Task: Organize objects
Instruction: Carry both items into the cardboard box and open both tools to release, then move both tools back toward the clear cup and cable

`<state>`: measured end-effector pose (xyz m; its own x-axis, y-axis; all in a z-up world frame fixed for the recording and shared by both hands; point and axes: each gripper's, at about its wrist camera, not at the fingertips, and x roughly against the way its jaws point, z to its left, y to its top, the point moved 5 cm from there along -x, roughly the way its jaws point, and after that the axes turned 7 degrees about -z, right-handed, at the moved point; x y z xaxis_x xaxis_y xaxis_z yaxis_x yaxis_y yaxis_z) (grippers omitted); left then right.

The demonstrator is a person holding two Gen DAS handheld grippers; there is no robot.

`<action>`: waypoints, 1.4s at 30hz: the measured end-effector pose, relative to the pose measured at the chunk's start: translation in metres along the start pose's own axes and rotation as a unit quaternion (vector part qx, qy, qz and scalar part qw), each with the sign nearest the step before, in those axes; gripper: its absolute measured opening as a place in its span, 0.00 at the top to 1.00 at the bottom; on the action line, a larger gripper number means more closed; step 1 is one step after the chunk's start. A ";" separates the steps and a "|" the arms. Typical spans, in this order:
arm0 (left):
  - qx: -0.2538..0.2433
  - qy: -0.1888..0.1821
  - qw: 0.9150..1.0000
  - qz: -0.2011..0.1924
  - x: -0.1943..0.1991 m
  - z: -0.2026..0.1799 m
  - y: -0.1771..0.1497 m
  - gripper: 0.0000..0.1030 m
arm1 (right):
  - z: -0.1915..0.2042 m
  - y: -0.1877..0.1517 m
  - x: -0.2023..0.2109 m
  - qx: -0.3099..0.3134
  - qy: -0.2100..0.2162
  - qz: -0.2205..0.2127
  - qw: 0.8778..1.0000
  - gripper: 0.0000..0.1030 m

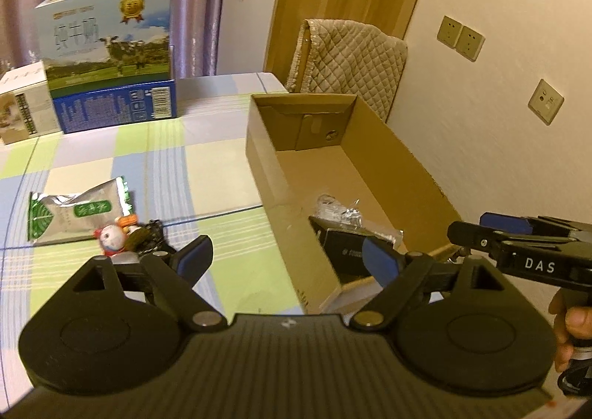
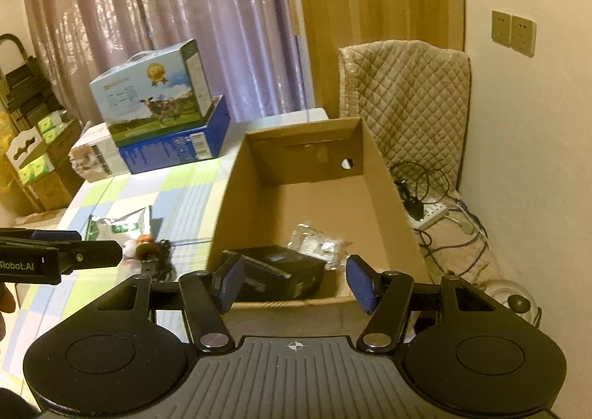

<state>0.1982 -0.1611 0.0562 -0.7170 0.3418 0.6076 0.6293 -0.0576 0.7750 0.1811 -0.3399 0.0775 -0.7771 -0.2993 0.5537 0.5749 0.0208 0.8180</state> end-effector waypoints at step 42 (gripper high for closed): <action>0.052 0.162 0.985 -0.021 0.109 0.161 -0.063 0.01 | 0.151 -0.030 0.001 0.064 0.127 0.006 0.990 0.23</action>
<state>0.1283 0.0312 0.0455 -0.7906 0.0229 0.6119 0.6122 0.0521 0.7890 0.1242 -0.1970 0.0773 -0.6718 -0.5283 0.5192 0.5329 0.1421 0.8342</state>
